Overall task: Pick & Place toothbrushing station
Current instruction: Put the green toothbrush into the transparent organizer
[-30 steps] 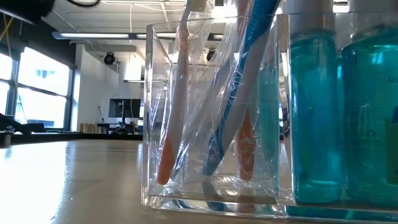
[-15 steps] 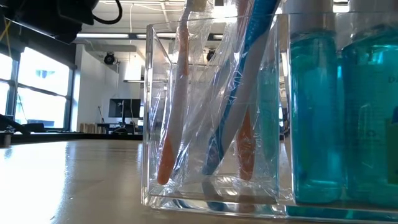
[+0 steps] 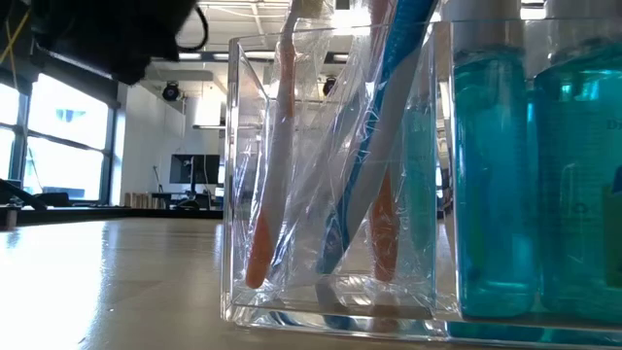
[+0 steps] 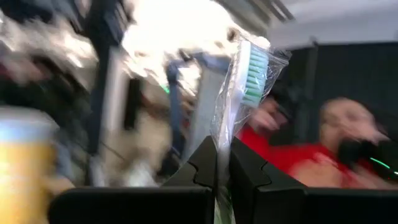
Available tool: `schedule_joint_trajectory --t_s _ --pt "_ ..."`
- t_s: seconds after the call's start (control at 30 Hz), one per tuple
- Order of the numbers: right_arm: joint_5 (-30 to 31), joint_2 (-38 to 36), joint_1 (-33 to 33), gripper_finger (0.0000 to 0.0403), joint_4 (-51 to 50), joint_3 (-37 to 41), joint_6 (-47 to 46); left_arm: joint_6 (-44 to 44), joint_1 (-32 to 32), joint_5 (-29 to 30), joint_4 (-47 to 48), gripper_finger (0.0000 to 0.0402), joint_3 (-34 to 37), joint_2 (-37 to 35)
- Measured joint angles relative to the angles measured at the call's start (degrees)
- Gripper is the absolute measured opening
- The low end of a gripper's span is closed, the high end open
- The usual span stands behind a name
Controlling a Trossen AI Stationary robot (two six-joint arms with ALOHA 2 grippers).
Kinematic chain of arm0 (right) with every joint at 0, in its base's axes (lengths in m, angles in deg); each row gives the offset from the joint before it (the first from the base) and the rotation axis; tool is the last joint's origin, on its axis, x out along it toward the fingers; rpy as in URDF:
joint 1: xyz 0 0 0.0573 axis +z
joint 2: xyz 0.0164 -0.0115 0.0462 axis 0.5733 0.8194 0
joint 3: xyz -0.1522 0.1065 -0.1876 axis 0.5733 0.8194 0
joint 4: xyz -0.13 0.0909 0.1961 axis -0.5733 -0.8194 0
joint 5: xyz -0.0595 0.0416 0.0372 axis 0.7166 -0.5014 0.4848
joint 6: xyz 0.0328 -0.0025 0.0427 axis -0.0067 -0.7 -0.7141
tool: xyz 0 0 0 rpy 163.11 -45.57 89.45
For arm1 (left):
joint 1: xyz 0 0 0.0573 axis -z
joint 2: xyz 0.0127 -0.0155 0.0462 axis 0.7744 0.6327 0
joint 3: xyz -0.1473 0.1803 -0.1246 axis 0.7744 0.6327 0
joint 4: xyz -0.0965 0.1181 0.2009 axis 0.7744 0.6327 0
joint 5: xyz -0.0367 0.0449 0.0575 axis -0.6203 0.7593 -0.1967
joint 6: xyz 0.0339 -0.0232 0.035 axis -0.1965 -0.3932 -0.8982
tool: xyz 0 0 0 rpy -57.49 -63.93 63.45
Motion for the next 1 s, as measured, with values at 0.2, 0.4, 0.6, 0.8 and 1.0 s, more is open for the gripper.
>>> schedule_joint_trajectory --t_s 0.2,0.4,0.6,0.8,1.0 --pt "-0.57 0.0 -0.7 0.0249 -0.09 0.0 -0.04 8.59 -3.31 -9.25 -1.0 0.001 -4.87 3.33" --pt "-1.94 0.0 -0.69 0.0249 -0.3 0.02 -0.15 8.05 -3.84 -11.18 -0.62 0.001 -4.88 3.44" --pt "-1.94 0.0 -0.69 0.0249 -0.82 0.02 -0.21 7.8 -3.84 -12.35 -0.87 0.001 -4.88 3.44" --pt "-1.96 0.0 -0.69 0.0249 -1.57 0.02 -0.61 8.07 -3.84 -13.62 -1.65 0.001 -4.83 3.01" --pt "-1.96 0.0 -0.69 0.0249 -1.81 0.02 -0.11 2.39 -3.84 -15.7 0.57 0.001 -4.37 -1.85"
